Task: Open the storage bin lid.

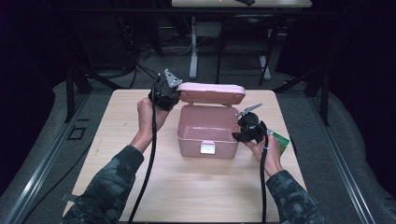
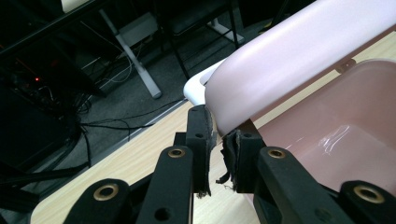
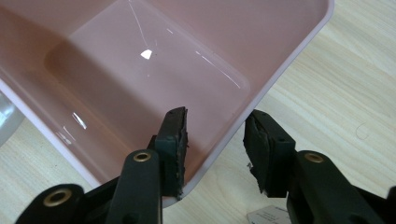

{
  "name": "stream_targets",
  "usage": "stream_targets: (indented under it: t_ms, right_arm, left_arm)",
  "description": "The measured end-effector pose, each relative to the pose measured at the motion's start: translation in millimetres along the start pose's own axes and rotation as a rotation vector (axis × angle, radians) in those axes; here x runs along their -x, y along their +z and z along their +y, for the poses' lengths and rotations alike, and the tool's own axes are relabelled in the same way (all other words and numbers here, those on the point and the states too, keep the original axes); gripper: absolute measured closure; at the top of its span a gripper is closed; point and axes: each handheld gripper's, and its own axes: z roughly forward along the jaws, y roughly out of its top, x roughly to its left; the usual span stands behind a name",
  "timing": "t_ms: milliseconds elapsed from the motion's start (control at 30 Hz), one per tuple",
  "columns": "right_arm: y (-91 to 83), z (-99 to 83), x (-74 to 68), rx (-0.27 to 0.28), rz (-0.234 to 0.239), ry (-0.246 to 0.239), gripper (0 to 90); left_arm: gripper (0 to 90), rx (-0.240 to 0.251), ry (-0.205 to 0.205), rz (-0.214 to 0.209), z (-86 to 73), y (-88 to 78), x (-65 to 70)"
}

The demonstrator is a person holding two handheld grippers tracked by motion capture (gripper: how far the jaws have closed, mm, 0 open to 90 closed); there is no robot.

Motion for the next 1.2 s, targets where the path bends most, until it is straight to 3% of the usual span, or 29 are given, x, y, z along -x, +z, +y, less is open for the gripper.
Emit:
stream_targets:
  t_ms: [567,733,1200]
  right_arm:
    - [10.9,-1.6,5.8,0.001,0.011,0.004,61.1]
    - [9.7,-1.3,5.4,0.006,-0.007,0.005,62.0]
    - [9.6,-1.9,4.9,0.009,-0.014,-0.012,62.5]
  left_arm:
    - [82.2,-0.021,-0.031,-0.017,3.5,-0.3,-5.0]
    - [85.9,-0.023,0.006,0.001,3.4,-3.0,-4.1]
    - [85.4,-0.019,0.013,-0.005,8.4,4.1,-11.9]
